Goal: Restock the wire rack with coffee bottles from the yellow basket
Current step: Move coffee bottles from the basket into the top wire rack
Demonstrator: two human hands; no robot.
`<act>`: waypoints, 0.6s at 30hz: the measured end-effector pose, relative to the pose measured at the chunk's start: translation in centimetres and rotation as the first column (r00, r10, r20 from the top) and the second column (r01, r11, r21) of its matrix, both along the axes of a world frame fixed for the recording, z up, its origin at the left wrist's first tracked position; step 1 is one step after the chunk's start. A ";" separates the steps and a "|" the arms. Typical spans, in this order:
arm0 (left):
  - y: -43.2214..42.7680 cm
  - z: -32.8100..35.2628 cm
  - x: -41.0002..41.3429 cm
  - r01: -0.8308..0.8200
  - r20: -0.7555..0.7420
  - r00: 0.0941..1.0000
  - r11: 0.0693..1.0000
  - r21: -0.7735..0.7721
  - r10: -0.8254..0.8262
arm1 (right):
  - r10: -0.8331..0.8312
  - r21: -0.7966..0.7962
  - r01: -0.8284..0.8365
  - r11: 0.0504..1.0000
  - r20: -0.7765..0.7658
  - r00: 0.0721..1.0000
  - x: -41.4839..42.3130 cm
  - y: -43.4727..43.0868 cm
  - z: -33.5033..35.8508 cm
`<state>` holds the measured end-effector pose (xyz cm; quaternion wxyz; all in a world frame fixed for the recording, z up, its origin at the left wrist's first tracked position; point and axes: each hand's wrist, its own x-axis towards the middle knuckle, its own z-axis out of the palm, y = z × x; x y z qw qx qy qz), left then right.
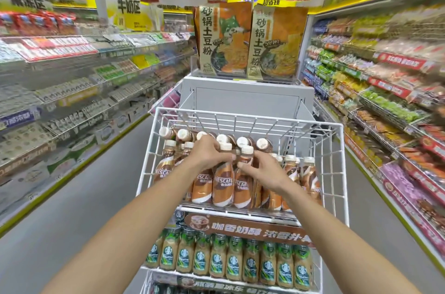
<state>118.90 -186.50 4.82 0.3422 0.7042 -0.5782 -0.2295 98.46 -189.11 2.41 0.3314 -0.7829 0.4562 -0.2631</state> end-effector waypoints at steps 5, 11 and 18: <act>-1.2 -1.2 -0.9 -0.049 0.108 0.993 0.999 0.008 0.048 | -0.113 -0.053 0.112 0.992 -0.017 0.993 -0.1 -0.9 -1.3; -1.5 -1.9 -1.3 -0.108 0.201 0.973 0.994 -0.035 0.112 | -0.085 0.017 0.086 0.996 -0.051 0.995 0.4 -1.5 -1.6; -1.9 -2.5 -1.5 -0.140 0.204 0.968 0.989 -0.053 0.148 | -0.081 0.061 0.085 0.994 -0.067 0.994 0.5 -1.8 -1.4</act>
